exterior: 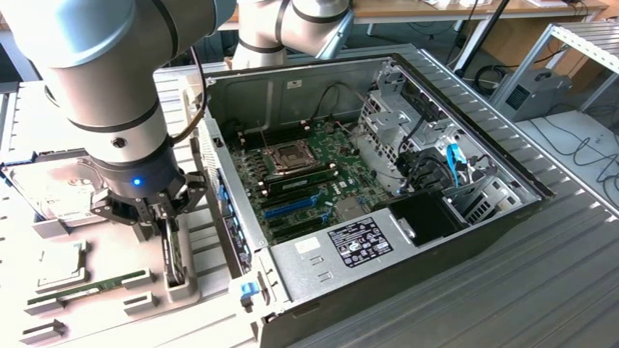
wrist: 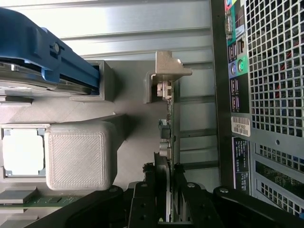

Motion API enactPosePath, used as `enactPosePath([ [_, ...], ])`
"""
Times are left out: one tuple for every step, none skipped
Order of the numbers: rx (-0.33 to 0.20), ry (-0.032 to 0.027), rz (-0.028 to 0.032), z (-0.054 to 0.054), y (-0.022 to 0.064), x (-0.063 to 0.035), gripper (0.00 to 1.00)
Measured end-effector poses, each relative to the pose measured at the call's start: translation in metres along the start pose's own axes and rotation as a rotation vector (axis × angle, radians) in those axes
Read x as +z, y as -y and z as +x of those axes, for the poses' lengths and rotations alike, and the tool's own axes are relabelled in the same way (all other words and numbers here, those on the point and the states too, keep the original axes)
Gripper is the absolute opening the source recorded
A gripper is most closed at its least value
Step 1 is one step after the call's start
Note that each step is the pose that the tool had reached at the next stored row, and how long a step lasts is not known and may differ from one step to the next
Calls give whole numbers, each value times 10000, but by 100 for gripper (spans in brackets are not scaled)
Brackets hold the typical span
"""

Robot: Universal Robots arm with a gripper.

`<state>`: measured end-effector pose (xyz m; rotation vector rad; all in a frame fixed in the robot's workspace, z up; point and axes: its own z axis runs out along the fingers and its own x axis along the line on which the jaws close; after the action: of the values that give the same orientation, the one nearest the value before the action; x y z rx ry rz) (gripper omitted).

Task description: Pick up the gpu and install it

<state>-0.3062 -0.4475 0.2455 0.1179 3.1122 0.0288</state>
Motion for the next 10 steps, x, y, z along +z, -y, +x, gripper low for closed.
enactPosePath([
  [0, 0, -10, 0, 0, 0, 26],
  [0, -1, -17, 0, 0, 0, 26],
  [0, -1, -19, 0, 0, 0, 26],
  [0, -1, -19, 0, 0, 0, 26],
  [0, -1, -19, 0, 0, 0, 26],
  [0, -1, -19, 0, 0, 0, 26],
  [0, 1, -21, 0, 0, -1, 26],
  [0, 0, -20, 0, 0, -4, 26],
  [0, -1, -19, 0, 0, -8, 26],
  [0, -2, -17, 0, 0, -14, 26],
])
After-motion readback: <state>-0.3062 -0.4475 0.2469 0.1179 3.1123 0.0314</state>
